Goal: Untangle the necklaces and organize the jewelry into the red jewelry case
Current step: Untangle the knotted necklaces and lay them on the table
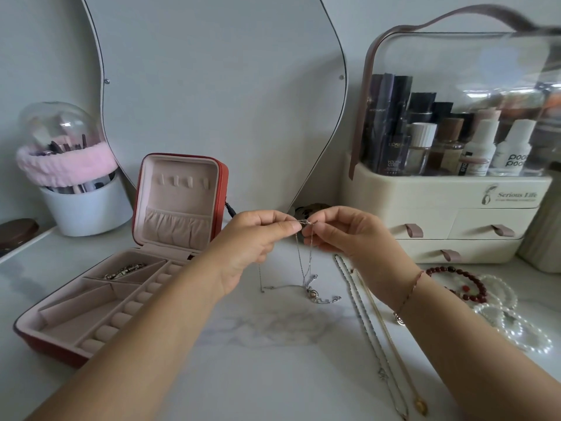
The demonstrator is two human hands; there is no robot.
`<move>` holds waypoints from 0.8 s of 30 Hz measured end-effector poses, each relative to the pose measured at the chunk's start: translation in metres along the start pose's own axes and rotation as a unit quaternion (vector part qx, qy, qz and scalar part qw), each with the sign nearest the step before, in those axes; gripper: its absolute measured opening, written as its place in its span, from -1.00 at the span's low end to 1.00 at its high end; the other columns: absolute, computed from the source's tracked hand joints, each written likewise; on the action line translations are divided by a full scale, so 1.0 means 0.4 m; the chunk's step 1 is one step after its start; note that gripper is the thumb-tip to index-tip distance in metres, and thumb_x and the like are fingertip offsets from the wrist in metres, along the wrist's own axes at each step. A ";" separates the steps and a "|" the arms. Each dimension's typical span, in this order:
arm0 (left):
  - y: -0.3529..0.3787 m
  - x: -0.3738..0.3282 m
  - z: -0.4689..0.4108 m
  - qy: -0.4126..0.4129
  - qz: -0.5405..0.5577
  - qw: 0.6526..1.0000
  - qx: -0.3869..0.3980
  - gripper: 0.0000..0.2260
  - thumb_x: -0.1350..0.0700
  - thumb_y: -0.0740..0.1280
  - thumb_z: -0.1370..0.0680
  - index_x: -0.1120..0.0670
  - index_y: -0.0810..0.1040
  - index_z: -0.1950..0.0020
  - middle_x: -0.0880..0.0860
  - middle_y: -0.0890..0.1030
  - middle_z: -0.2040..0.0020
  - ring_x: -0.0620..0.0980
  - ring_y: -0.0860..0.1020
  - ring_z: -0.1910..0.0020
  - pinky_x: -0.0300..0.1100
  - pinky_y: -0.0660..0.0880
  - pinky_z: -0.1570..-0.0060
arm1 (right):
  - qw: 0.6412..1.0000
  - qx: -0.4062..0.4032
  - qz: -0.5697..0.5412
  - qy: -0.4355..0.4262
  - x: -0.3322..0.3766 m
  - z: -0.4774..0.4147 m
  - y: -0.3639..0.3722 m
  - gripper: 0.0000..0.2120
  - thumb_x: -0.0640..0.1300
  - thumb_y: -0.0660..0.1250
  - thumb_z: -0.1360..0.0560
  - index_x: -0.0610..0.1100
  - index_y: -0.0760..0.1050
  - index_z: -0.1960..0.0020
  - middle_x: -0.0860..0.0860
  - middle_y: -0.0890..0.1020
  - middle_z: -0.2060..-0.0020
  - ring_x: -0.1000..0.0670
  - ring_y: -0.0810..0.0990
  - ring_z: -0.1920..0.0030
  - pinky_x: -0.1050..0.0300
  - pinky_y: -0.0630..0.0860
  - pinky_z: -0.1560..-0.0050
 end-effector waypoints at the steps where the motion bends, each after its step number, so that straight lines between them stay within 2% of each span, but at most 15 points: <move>1: 0.000 -0.001 0.000 0.000 0.011 1.000 0.003 -0.92 0.14 0.38 -0.52 0.04 0.60 0.18 -0.07 0.25 0.42 -0.14 0.14 0.49 -0.36 0.09 0.54 | 1.000 0.006 -0.010 0.013 0.000 0.000 0.001 -0.89 -0.31 0.28 -0.53 -0.19 0.56 0.10 -0.14 0.65 0.21 0.00 0.60 0.19 0.17 0.51 0.07; 3: 0.002 -0.003 -0.001 0.001 0.026 1.000 0.010 -0.90 0.16 0.35 -0.54 0.05 0.58 0.18 -0.08 0.26 0.44 -0.13 0.16 0.47 -0.33 0.07 0.51 | 0.999 0.020 -0.025 0.038 -0.003 0.002 0.005 -0.90 -0.28 0.27 -0.54 -0.18 0.56 0.08 -0.10 0.65 0.23 0.04 0.61 0.24 0.24 0.51 0.16; 6: 0.004 0.002 -0.006 -0.012 0.052 0.998 0.023 -0.86 0.20 0.30 -0.55 0.07 0.56 0.20 -0.02 0.41 0.37 -0.11 0.28 0.45 -0.31 0.19 0.48 | 0.997 0.039 -0.036 0.062 -0.012 0.004 0.012 -0.92 -0.26 0.31 -0.52 -0.18 0.57 0.09 -0.04 0.63 0.31 0.08 0.57 0.33 0.30 0.48 0.24; 8: 0.009 0.004 -0.005 -0.024 0.072 0.996 0.038 -0.85 0.25 0.26 -0.56 0.11 0.53 0.20 -0.02 0.50 0.39 -0.09 0.32 0.44 -0.31 0.25 0.47 | 0.996 0.045 -0.039 0.066 -0.015 0.004 0.015 -0.93 -0.27 0.33 -0.49 -0.18 0.59 0.10 -0.04 0.62 0.32 0.08 0.55 0.33 0.29 0.46 0.24; 10: 0.012 0.005 -0.003 -0.040 0.089 0.994 0.049 -0.84 0.28 0.23 -0.56 0.14 0.50 0.19 -0.04 0.52 0.44 -0.10 0.32 0.47 -0.31 0.22 0.50 | 0.996 0.047 -0.039 0.062 -0.014 0.005 0.016 -0.94 -0.29 0.36 -0.47 -0.19 0.60 0.10 -0.05 0.61 0.32 0.07 0.54 0.33 0.26 0.46 0.21; 12: 0.010 0.006 -0.004 -0.044 0.088 0.994 0.055 -0.87 0.27 0.24 -0.57 0.16 0.50 0.16 0.00 0.55 0.40 -0.12 0.30 0.50 -0.33 0.16 0.52 | 0.997 0.046 -0.034 0.051 -0.013 0.005 0.012 -0.94 -0.29 0.37 -0.46 -0.21 0.60 0.09 -0.09 0.62 0.29 0.06 0.54 0.30 0.24 0.46 0.18; 14: 0.005 0.011 -0.005 -0.041 0.078 0.994 0.062 -0.94 0.22 0.28 -0.56 0.18 0.52 0.09 0.04 0.54 0.35 -0.14 0.25 0.52 -0.33 0.11 0.51 | 0.998 0.040 -0.024 0.037 -0.010 0.005 0.009 -0.93 -0.30 0.38 -0.45 -0.21 0.61 0.08 -0.11 0.63 0.26 0.04 0.55 0.28 0.22 0.46 0.16; 15: 0.003 0.012 -0.005 -0.040 0.071 0.994 0.066 -0.91 0.19 0.31 -0.55 0.21 0.54 0.02 0.02 0.50 0.36 -0.16 0.23 0.52 -0.34 0.10 0.51 | 0.999 0.037 -0.021 0.032 -0.009 0.005 0.008 -0.92 -0.31 0.38 -0.45 -0.21 0.61 0.08 -0.11 0.63 0.26 0.04 0.55 0.28 0.21 0.46 0.15; 18: 0.004 0.015 -0.003 -0.034 0.045 0.995 0.076 -0.67 0.09 0.40 -0.47 0.24 0.58 -0.16 -0.06 0.37 0.41 -0.18 0.19 0.51 -0.38 0.10 0.52 | 0.999 0.028 -0.021 0.025 -0.009 0.005 0.008 -0.91 -0.32 0.37 -0.45 -0.20 0.61 0.08 -0.12 0.63 0.26 0.04 0.55 0.28 0.19 0.45 0.14; 21: 0.005 0.008 0.000 -0.025 0.019 0.997 0.072 -0.59 -0.01 0.43 -0.36 0.18 0.62 -0.13 -0.07 0.27 0.41 -0.14 0.14 0.48 -0.38 0.11 0.53 | 1.000 0.014 -0.017 0.014 -0.006 0.003 0.005 -0.93 -0.32 0.38 -0.46 -0.23 0.60 0.08 -0.14 0.63 0.27 0.04 0.54 0.29 0.19 0.45 0.16; 24: -0.001 0.007 -0.002 -0.015 -0.047 0.998 0.040 -0.64 -0.08 0.43 -0.38 0.12 0.65 -0.06 -0.16 0.33 0.51 -0.18 0.22 0.55 -0.36 0.18 0.48 | 1.000 0.007 0.005 0.003 -0.002 0.004 0.006 -0.94 -0.32 0.39 -0.44 -0.24 0.61 0.09 -0.17 0.64 0.24 0.05 0.54 0.30 0.24 0.47 0.18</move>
Point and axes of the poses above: each hand's wrist, its own z-axis away from the middle knuckle, its own y-axis out of the palm, x = y × z, the point moved 3 cm from there along -z, towards the middle knuckle
